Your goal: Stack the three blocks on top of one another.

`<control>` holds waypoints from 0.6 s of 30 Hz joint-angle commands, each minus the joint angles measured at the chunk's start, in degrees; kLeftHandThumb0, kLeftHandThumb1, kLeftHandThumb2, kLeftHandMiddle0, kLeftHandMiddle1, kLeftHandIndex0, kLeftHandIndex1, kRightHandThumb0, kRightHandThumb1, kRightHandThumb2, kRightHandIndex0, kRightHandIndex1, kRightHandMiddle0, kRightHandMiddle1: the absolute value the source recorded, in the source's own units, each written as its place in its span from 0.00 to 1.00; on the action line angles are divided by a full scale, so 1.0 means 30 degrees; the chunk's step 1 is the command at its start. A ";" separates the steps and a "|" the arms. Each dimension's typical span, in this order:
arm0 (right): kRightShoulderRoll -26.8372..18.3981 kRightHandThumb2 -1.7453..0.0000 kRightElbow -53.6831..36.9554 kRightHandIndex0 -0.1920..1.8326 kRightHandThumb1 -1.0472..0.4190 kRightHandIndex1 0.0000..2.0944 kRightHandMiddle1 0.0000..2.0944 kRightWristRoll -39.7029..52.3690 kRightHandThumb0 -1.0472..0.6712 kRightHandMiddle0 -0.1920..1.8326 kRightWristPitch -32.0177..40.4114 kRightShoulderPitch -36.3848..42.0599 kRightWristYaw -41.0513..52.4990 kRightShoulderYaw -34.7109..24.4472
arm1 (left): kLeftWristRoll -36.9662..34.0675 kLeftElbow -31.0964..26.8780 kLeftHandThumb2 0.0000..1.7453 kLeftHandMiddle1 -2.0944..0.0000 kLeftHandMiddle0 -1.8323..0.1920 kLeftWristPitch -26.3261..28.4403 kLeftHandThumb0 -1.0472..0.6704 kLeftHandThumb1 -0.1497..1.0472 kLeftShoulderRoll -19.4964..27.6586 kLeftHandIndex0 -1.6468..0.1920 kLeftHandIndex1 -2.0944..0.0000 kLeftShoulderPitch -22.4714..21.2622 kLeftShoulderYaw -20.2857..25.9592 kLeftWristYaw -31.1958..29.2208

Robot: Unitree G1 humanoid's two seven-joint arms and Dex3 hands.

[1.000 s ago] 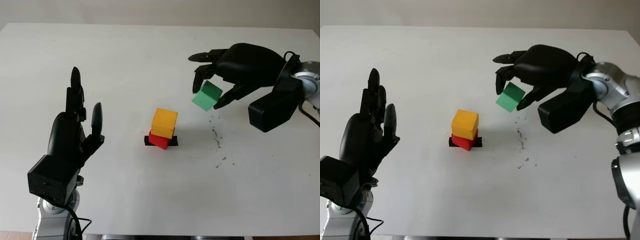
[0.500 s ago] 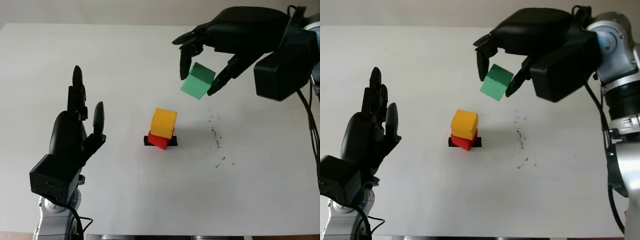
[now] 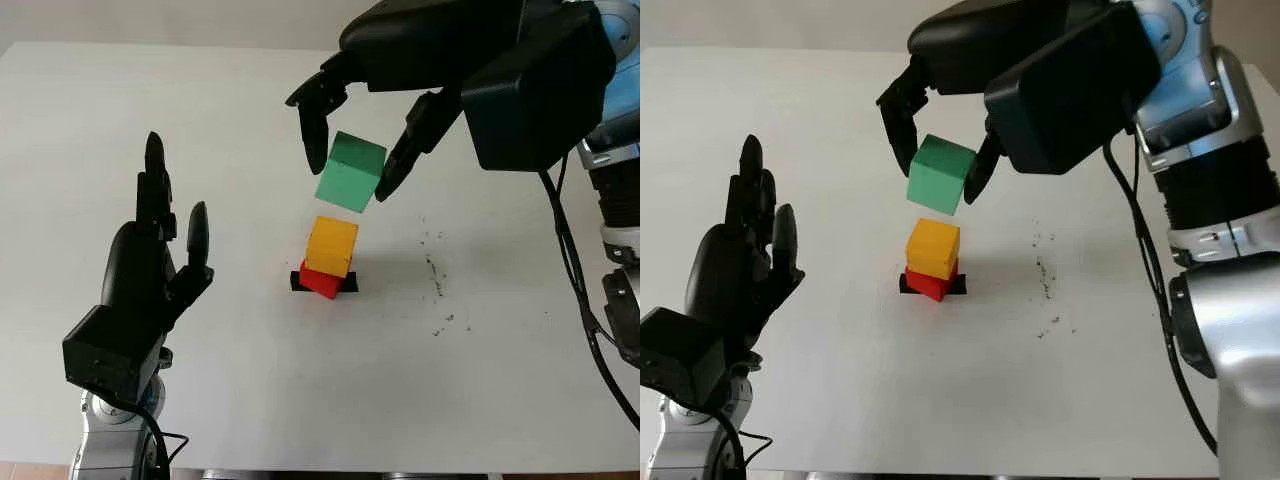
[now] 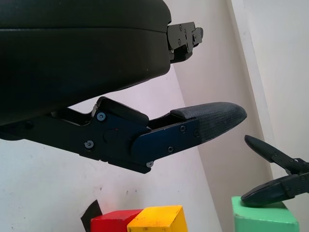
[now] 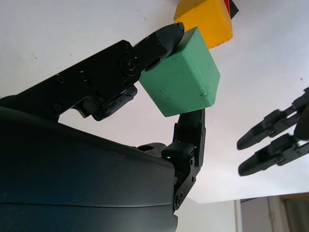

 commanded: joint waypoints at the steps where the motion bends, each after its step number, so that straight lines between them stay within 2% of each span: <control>1: 0.0145 0.97 0.0077 0.26 0.12 0.02 0.58 0.0009 0.37 0.40 -0.0480 -0.0375 0.0143 0.0109 | 0.0052 -0.0192 0.41 0.97 0.99 -0.0266 0.15 1.00 -0.0161 0.99 0.98 0.0081 -0.0058 0.0189; 8: 0.0111 0.96 0.0610 0.22 0.09 0.01 0.63 -0.0394 0.38 0.32 -0.1568 -0.0093 0.0276 0.0412 | -0.0058 -0.0059 0.41 0.97 0.99 -0.0645 0.15 1.00 -0.0311 0.99 0.98 0.0171 -0.0104 0.0249; 18: 0.0382 0.97 0.1808 0.21 0.06 0.01 0.65 -0.1153 0.38 0.28 -0.4143 0.0242 -0.0720 0.0741 | 0.0066 -0.0005 0.40 0.97 0.98 -0.0767 0.16 1.00 -0.0452 0.99 0.97 0.0261 -0.0265 0.0418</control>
